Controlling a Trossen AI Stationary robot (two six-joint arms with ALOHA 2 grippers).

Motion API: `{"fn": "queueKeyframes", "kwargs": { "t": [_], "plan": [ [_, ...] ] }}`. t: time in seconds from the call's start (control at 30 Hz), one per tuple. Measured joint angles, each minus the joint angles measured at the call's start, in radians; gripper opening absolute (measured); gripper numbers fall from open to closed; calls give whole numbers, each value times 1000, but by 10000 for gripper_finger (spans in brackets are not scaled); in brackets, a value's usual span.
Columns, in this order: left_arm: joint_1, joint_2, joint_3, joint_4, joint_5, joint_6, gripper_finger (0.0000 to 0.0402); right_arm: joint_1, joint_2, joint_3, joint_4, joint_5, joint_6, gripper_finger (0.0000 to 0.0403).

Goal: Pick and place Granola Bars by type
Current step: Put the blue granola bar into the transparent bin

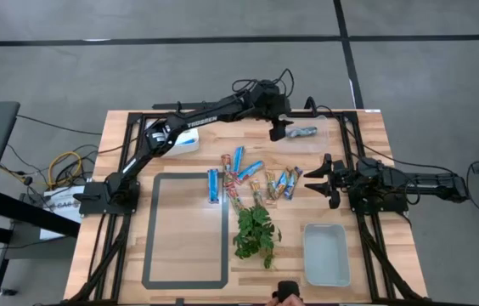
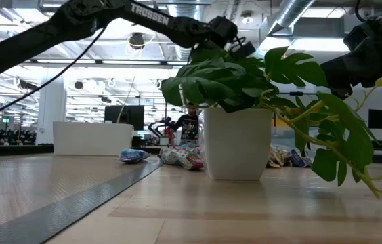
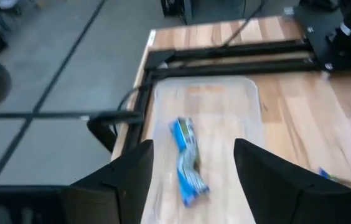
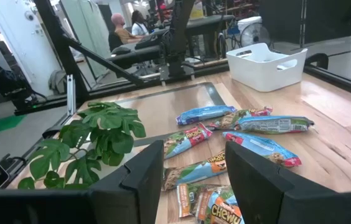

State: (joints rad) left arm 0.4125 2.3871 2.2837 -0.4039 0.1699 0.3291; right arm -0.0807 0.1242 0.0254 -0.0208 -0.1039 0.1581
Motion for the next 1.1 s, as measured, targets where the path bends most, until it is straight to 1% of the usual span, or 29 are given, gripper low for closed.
{"fn": "queueKeyframes", "kwargs": {
  "t": [0.27, 0.47, 0.57, 0.63, 0.7, 0.93, 1.0, 1.1],
  "plan": [
    [-9, -89, 0, -244, 3, -55, 198, 0, 0, 0, 0, 0, 0, 165],
    [-25, -150, 0, -408, 4, -64, 196, 0, 0, 0, 0, 0, 0, 166],
    [-35, -208, -69, -415, 4, -80, 196, 0, 0, 0, 0, 0, 0, 164],
    [-44, -264, -154, -392, 2, -101, 196, 0, 0, 0, 0, 0, 0, 164],
    [-53, -335, -266, -333, 0, -124, 196, 0, 0, 0, 0, 0, 0, 165],
    [-86, -631, -800, -21, -27, -264, 196, 0, 0, 0, 0, 0, 0, 165],
    [-95, -706, -925, 21, -28, -335, 196, 0, 0, 0, 0, 0, 0, 164],
    [-113, -802, -1068, 37, -38, -446, 196, 0, 0, 0, 0, 0, 0, 164]
  ]
}}
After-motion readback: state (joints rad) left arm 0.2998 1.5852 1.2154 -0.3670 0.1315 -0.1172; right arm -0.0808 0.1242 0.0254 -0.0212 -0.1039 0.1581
